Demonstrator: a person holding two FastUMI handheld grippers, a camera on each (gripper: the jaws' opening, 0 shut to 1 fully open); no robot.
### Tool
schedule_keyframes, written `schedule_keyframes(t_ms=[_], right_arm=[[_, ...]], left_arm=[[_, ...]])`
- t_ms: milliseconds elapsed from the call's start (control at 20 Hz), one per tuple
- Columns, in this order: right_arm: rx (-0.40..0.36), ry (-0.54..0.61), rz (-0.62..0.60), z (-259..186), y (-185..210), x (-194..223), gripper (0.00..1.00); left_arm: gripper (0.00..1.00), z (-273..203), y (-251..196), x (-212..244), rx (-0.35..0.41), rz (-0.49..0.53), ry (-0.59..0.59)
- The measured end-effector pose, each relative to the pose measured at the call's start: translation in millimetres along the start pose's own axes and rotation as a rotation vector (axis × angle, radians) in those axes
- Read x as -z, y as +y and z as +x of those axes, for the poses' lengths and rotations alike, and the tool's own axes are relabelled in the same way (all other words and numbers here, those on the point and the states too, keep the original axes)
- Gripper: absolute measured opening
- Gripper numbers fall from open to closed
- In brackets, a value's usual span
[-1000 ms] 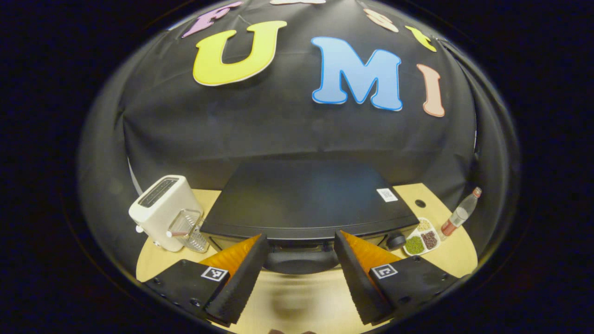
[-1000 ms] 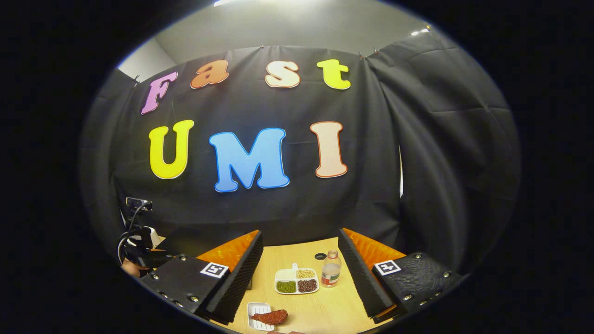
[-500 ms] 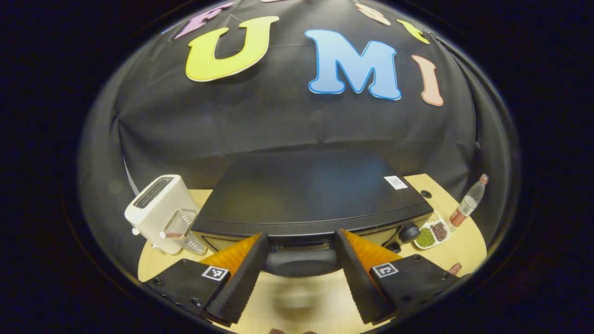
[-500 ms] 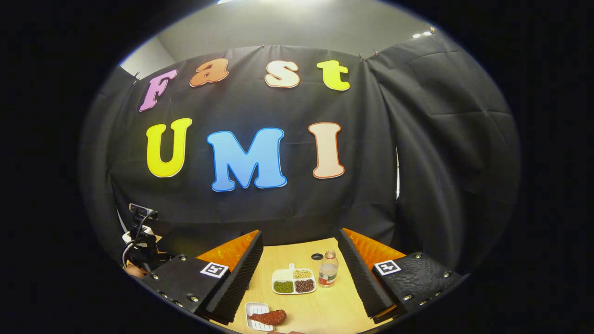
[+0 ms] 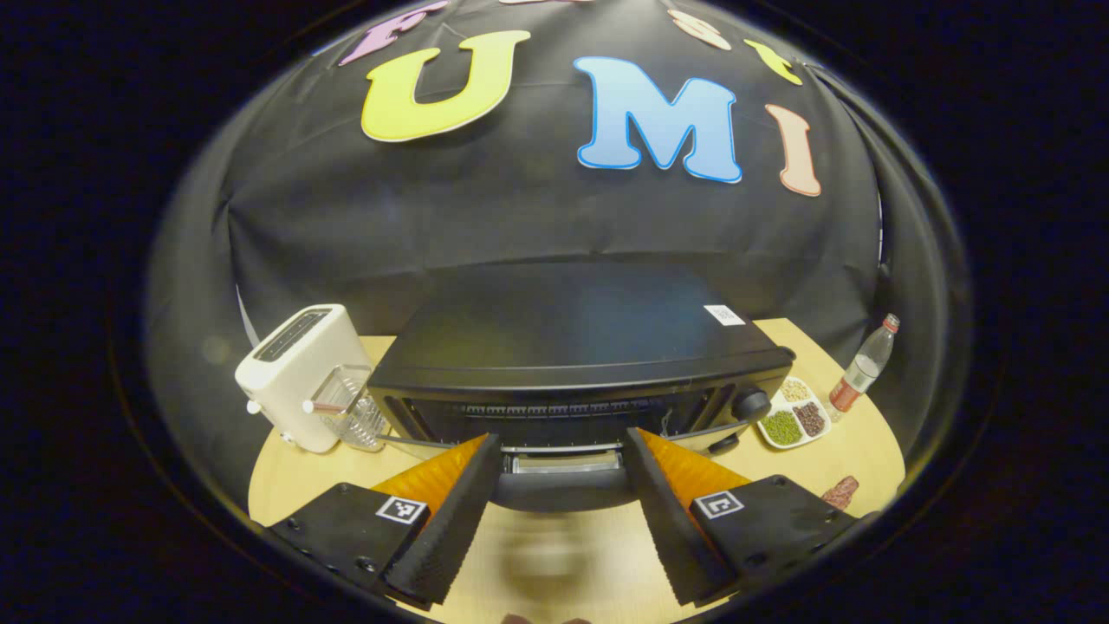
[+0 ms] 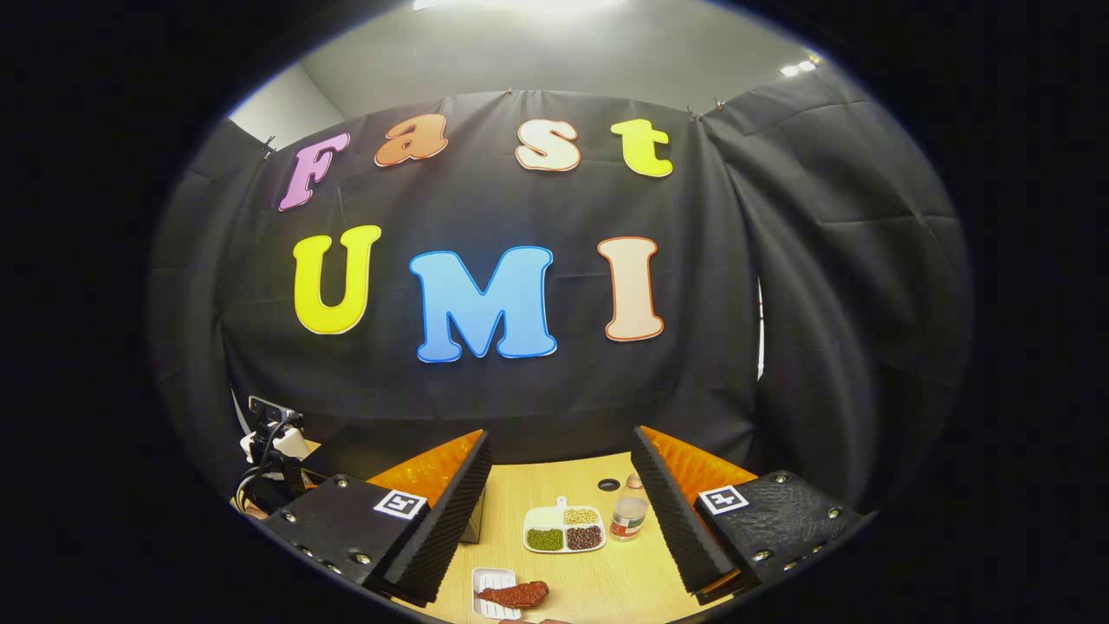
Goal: Open the electric oven with the left hand, put the food in, and close the electric oven.
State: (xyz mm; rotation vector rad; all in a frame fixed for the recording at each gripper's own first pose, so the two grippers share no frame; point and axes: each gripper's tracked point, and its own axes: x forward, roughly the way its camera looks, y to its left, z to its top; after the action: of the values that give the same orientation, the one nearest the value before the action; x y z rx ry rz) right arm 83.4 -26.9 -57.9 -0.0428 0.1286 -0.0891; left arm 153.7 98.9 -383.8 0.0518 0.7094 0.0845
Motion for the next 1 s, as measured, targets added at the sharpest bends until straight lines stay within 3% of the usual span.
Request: schedule_keyframes(t_ms=[250,300,350,450,600,700,950,1000], right_arm=[[-0.015,-0.009,-0.014,-8,-1,-3,0.98],[-0.014,-0.009,-0.017,-10,-2,-4,0.98],[-0.012,-0.007,-0.019,-11,-3,-3,0.98],[-0.006,-0.003,-0.023,-15,-6,-2,0.98],[0.001,0.006,-0.025,-18,-7,1,0.98],[0.005,0.011,-0.025,-20,-6,2,0.98],[0.018,0.019,-0.036,-26,5,4,0.98],[0.019,0.021,-0.037,-27,9,5,0.99]], left_arm=[[1.00,-15,-3,30,0.000,-0.043,0.020],[0.96,-17,-3,34,0.000,-0.042,0.021],[1.00,-19,-4,39,-0.001,-0.037,0.023],[0.92,-21,-4,45,-0.001,-0.029,0.024],[0.96,-24,-6,53,-0.001,-0.027,0.027],[0.92,-26,-6,61,0.001,0.003,0.023],[1.00,-31,-9,90,0.027,0.026,0.041],[0.96,-30,-10,98,0.033,0.025,0.056]])
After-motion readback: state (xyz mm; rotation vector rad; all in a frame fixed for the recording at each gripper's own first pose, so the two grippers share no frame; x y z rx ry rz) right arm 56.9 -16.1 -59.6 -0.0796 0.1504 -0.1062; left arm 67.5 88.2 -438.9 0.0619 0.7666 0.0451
